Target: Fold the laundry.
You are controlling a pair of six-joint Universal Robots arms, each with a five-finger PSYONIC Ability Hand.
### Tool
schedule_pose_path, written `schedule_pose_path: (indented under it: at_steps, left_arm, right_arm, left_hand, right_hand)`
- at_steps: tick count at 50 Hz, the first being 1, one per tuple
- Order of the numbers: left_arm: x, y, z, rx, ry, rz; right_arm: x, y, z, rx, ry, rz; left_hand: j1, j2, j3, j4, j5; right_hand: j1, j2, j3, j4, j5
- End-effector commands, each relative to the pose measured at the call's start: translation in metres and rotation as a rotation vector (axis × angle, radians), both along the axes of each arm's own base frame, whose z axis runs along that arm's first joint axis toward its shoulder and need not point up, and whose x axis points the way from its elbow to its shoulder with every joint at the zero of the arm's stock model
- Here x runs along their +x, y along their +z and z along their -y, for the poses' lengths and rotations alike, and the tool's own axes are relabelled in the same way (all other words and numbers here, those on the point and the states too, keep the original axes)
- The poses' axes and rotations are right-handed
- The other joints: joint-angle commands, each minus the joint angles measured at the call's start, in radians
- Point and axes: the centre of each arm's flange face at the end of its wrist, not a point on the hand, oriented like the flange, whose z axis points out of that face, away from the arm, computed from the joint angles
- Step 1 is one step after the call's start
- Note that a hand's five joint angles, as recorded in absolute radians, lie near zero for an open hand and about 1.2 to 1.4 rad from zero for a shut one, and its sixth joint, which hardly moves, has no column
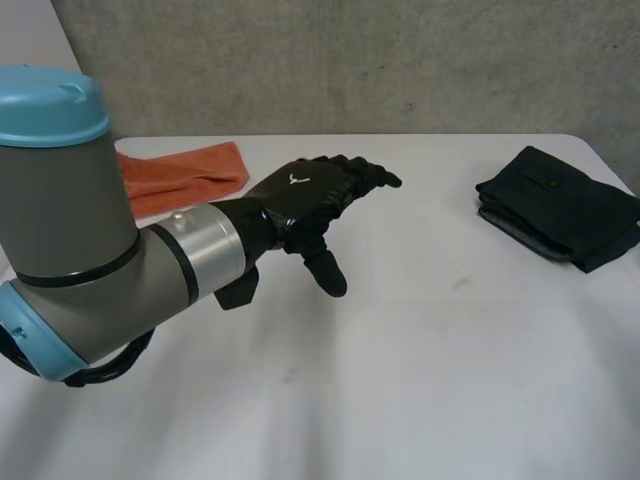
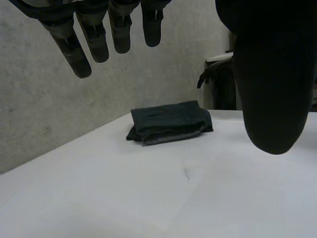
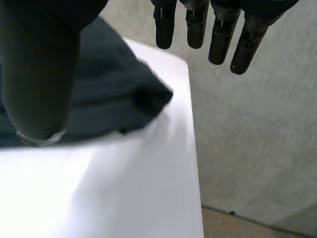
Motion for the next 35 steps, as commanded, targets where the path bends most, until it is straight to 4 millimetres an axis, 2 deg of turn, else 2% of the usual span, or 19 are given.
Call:
schedule_pose_path:
  at_steps: [1,4,6,7,10,11,13,14,15,18,19,23,24,26,28,31,32,35]
  left_arm:
    - [0.008,0.027,0.004,-0.103,0.066,-0.054]
    - [0.013,0.029,0.010,-0.127,0.118,-0.062]
    - [0.023,0.034,0.018,-0.158,0.185,-0.068]
    - [0.026,0.035,0.021,-0.169,0.209,-0.069]
    - [0.039,0.038,0.033,-0.202,0.293,-0.076]
    - [0.042,0.038,0.037,-0.208,0.313,-0.077]
    - [0.053,0.037,0.050,-0.227,0.374,-0.085]
    - [0.057,0.037,0.056,-0.235,0.396,-0.086]
    - [0.061,0.036,0.061,-0.240,0.414,-0.087]
    - [0.078,0.031,0.081,-0.252,0.475,-0.081]
    - [0.082,0.031,0.086,-0.255,0.490,-0.081]
    - [0.106,0.006,0.124,-0.239,0.572,-0.021]
    - [0.116,-0.008,0.143,-0.240,0.601,0.021]
    - [0.128,-0.019,0.161,-0.251,0.630,0.069]
    - [0.145,-0.039,0.185,-0.269,0.664,0.155]
    - [0.161,-0.059,0.208,-0.291,0.688,0.239]
    - [0.169,-0.074,0.221,-0.303,0.694,0.292]
    - [0.181,-0.095,0.245,-0.339,0.706,0.358]
  right_arm:
    - [0.070,0.074,-0.035,-0.223,0.142,-0.045]
    - [0.113,0.090,-0.057,-0.329,0.220,-0.063]
    - [0.127,0.096,-0.068,-0.367,0.239,-0.068]
    - [0.143,0.103,-0.083,-0.405,0.262,-0.072]
    - [0.170,0.115,-0.111,-0.460,0.303,-0.073]
    - [0.188,0.118,-0.129,-0.489,0.333,-0.068]
    - [0.206,0.116,-0.146,-0.504,0.370,-0.060]
    - [0.214,0.112,-0.153,-0.503,0.390,-0.057]
    - [0.232,0.102,-0.169,-0.495,0.436,-0.047]
    - [0.256,0.091,-0.194,-0.482,0.515,-0.034]
    - [0.269,0.086,-0.211,-0.476,0.565,-0.025]
    - [0.283,0.072,-0.239,-0.429,0.635,-0.013]
    - [0.283,0.069,-0.242,-0.421,0.641,-0.014]
    - [0.285,0.060,-0.249,-0.392,0.655,-0.014]
    - [0.284,0.056,-0.252,-0.376,0.661,-0.016]
    - [0.284,0.047,-0.256,-0.344,0.669,-0.020]
    - [0.283,0.045,-0.256,-0.340,0.671,-0.021]
    - [0.282,0.039,-0.259,-0.326,0.677,-0.035]
  left_hand:
    - [0.001,-0.021,-0.007,-0.020,-0.035]
    - [0.001,-0.021,-0.007,-0.020,-0.035]
    - [-0.005,-0.027,-0.013,-0.026,-0.041]
    - [-0.005,-0.027,-0.013,-0.026,-0.041]
    - [-0.009,-0.031,-0.017,-0.030,-0.045]
    - [-0.009,-0.031,-0.017,-0.030,-0.045]
    - [-0.009,-0.031,-0.017,-0.030,-0.045]
    - [-0.009,-0.031,-0.017,-0.030,-0.045]
    - [-0.009,-0.031,-0.017,-0.030,-0.045]
    - [-0.009,-0.031,-0.017,-0.030,-0.045]
    - [-0.009,-0.031,-0.017,-0.030,-0.045]
    - [-0.009,-0.031,-0.017,-0.030,-0.045]
    - [-0.009,-0.031,-0.017,-0.030,-0.045]
    - [-0.009,-0.031,-0.017,-0.030,-0.045]
    - [-0.009,-0.031,-0.017,-0.030,-0.045]
    - [-0.009,-0.031,-0.017,-0.030,-0.045]
    - [-0.009,-0.031,-0.017,-0.030,-0.045]
    - [-0.009,-0.031,-0.017,-0.030,-0.045]
  right_hand:
    - [-0.029,-0.057,-0.054,-0.067,-0.081]
    - [-0.029,-0.057,-0.054,-0.067,-0.081]
    - [-0.029,-0.057,-0.054,-0.067,-0.081]
    - [-0.029,-0.057,-0.054,-0.067,-0.081]
    - [-0.029,-0.057,-0.054,-0.067,-0.081]
    - [-0.029,-0.057,-0.054,-0.067,-0.081]
    - [-0.029,-0.057,-0.054,-0.067,-0.081]
    - [-0.029,-0.057,-0.054,-0.067,-0.081]
    - [-0.029,-0.057,-0.054,-0.067,-0.081]
    - [-0.029,-0.057,-0.054,-0.067,-0.081]
    - [-0.029,-0.057,-0.054,-0.067,-0.081]
    - [-0.029,-0.057,-0.054,-0.067,-0.081]
    - [-0.029,-0.057,-0.054,-0.067,-0.081]
    - [-0.029,-0.057,-0.054,-0.067,-0.081]
    - [-0.029,-0.057,-0.054,-0.067,-0.081]
    - [-0.029,-0.057,-0.054,-0.067,-0.081]
    - [-0.029,-0.057,-0.054,-0.067,-0.081]
    - [-0.029,-0.057,-0.054,-0.067,-0.081]
